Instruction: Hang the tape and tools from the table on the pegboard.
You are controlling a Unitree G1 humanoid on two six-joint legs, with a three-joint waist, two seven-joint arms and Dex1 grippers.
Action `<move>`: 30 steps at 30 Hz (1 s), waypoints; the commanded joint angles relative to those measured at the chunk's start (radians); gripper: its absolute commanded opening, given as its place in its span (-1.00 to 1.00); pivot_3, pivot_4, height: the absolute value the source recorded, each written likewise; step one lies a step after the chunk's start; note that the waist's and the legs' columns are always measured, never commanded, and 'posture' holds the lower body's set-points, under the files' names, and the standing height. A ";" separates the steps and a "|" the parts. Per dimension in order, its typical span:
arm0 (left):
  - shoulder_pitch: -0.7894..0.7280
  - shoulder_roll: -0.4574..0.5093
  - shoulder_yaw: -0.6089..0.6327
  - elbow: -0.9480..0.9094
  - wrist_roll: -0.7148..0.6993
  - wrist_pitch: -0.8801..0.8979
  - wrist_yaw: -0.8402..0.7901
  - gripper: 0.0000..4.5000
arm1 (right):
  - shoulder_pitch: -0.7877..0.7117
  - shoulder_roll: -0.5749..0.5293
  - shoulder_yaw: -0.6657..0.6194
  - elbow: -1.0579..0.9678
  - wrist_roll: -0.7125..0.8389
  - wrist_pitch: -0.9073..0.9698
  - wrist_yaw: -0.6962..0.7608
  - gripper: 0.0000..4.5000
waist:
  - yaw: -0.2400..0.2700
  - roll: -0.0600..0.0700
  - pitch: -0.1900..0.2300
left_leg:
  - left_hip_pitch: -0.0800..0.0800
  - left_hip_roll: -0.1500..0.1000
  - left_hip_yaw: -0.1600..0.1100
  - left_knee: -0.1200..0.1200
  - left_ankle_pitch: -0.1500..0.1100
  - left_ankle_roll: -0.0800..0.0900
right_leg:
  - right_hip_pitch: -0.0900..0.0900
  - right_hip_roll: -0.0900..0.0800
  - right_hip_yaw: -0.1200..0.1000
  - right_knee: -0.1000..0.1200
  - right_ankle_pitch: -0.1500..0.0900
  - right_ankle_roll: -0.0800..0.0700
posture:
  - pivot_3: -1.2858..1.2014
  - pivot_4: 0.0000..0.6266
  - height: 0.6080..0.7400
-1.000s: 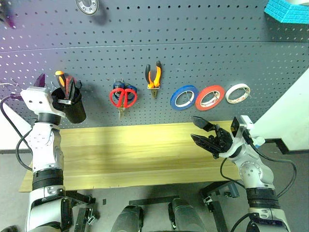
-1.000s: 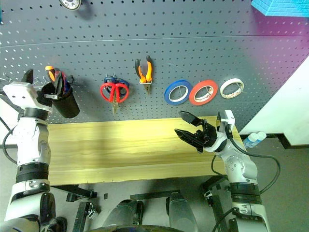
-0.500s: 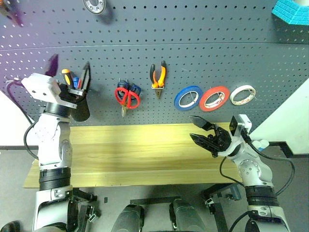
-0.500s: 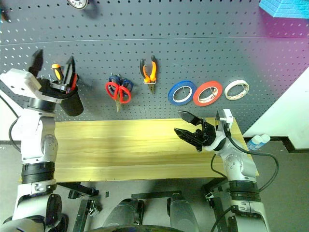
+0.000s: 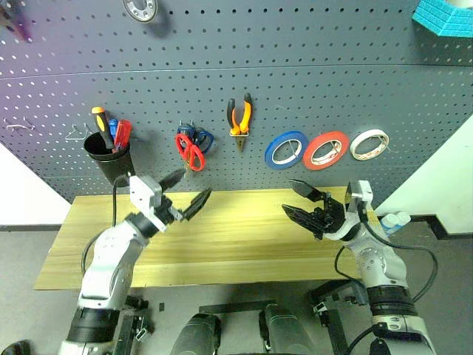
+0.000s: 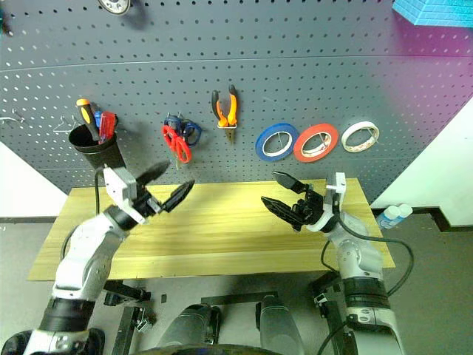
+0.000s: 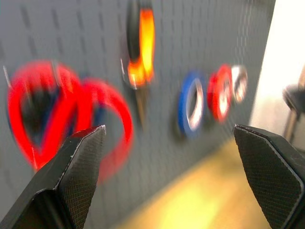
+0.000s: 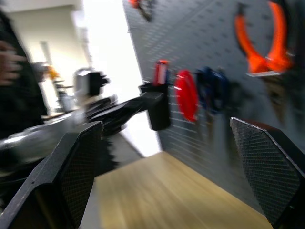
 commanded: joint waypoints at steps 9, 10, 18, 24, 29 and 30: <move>0.122 -0.087 0.118 0.178 0.115 -0.207 0.117 0.99 | 0.176 0.125 -0.016 0.069 -0.251 -0.290 -0.413 1.00 | 0.002 0.002 -0.002 | 0.015 0.000 0.000 -0.011 0.000 0.000 | 0.015 0.000 0.000 -0.014 -0.001 0.000 | -0.01 -0.71 1.00; 0.127 -0.092 0.123 0.197 0.139 -0.234 0.131 0.99 | 0.187 0.129 -0.017 0.071 -0.264 -0.303 -0.443 1.00 | 0.002 0.002 -0.002 | 0.014 0.000 0.000 -0.012 0.000 0.000 | 0.015 0.000 0.000 -0.014 -0.001 0.000 | -0.01 -0.71 1.00; 0.152 -0.117 0.140 0.304 0.188 -0.297 0.176 0.99 | 0.266 0.162 -0.045 0.016 -0.398 -0.366 -0.779 1.00 | 0.000 0.004 -0.006 | 0.014 0.000 0.001 -0.013 0.000 0.000 | 0.014 0.000 0.000 -0.014 -0.001 0.001 | -0.02 -0.75 1.00; 0.186 -0.111 0.145 0.380 0.208 -0.374 0.155 0.99 | 0.331 0.173 -0.051 -0.065 -0.418 -0.350 -0.906 1.00 | 0.000 0.006 -0.012 | 0.014 0.000 0.000 -0.013 0.000 0.000 | 0.014 0.000 0.000 -0.014 -0.001 0.001 | -0.02 -0.77 1.00; 0.210 -0.123 0.146 0.434 0.205 -0.415 0.149 0.99 | 0.361 0.176 -0.058 -0.082 -0.423 -0.334 -0.974 1.00 | -0.001 0.006 -0.016 | 0.015 0.000 0.000 -0.013 0.000 0.000 | 0.016 0.000 0.000 -0.014 -0.001 0.001 | -0.02 -0.78 1.00; 0.214 -0.126 0.145 0.445 0.202 -0.423 0.146 0.99 | 0.362 0.174 -0.057 -0.081 -0.422 -0.329 -0.978 1.00 | -0.001 0.007 -0.017 | 0.015 0.000 0.000 -0.013 0.000 0.000 | 0.016 0.000 0.000 -0.014 -0.001 0.001 | -0.02 -0.78 1.00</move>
